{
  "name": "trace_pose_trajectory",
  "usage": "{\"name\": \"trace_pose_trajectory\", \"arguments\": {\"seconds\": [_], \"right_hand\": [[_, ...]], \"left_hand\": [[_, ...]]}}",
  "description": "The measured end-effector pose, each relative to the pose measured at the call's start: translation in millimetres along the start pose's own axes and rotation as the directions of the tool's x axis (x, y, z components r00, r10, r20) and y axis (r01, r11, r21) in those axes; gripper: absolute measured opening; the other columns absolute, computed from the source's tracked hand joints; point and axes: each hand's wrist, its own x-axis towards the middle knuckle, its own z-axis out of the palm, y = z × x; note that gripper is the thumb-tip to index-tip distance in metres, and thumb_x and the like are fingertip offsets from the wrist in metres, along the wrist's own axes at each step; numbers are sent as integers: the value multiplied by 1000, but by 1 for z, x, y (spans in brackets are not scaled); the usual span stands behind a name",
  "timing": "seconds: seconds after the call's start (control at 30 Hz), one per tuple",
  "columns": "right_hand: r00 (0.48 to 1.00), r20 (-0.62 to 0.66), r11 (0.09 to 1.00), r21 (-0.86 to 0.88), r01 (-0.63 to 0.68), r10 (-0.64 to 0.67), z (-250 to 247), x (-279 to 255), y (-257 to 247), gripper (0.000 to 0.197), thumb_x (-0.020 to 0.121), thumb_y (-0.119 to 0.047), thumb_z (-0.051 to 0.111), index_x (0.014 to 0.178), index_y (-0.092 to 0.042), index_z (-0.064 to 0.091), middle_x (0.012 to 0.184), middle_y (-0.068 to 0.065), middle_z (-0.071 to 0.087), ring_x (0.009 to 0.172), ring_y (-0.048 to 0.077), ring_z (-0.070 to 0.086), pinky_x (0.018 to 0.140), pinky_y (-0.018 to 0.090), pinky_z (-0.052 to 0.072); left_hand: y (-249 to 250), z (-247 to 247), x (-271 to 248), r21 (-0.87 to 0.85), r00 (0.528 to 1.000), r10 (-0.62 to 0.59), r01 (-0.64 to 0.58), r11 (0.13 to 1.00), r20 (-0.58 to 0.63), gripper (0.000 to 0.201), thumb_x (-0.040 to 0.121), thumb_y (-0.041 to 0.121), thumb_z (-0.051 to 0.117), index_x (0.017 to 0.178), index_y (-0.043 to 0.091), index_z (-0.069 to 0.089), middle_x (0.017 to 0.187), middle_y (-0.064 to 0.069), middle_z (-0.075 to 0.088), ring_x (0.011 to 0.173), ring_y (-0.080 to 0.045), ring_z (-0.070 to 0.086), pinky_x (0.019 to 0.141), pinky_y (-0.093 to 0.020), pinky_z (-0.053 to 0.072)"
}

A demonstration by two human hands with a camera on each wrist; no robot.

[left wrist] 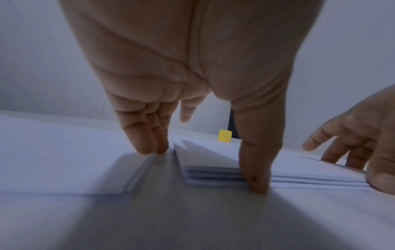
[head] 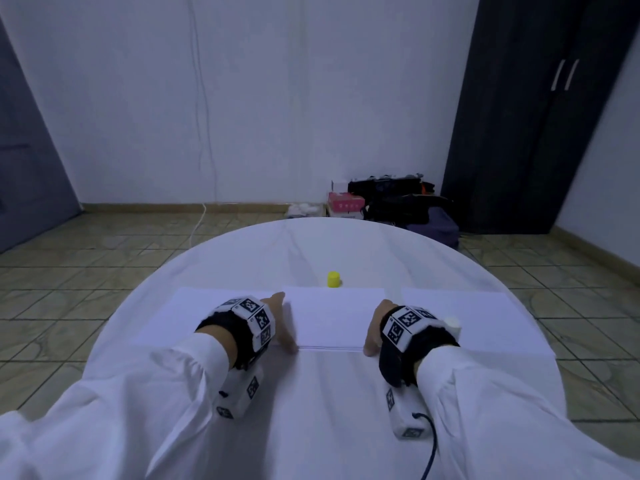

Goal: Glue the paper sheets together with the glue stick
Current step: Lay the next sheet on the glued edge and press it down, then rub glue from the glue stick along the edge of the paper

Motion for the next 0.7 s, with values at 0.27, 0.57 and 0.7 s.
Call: {"name": "trace_pose_trajectory", "arguments": {"seconds": [0.27,0.57,0.7], "right_hand": [[998,68,999,27,-20,18,-1,2,-3,17,86,-22,64,96,-14,54,130,12,52,109,26,54,83,34,46],[995,-74,996,65,-56,60,21,-9,-7,41,84,-26,60,118,-13,44,122,7,43,113,24,47,77,29,28],[989,139,999,16,39,-41,14,-24,-8,20,85,-26,61,82,-11,49,86,3,53,89,24,57,72,28,40]], "left_hand": [[11,-6,-13,72,996,88,-87,994,-14,112,67,55,77,150,24,9,147,-6,42,129,-28,47,103,-42,42],[6,-5,-17,68,998,34,-37,997,45,117,71,62,72,153,19,-1,156,-9,24,141,-31,27,112,-42,29],[16,-7,-20,110,995,88,-84,990,-38,114,72,67,66,153,23,-2,158,-7,15,143,-32,20,114,-45,25]]}}
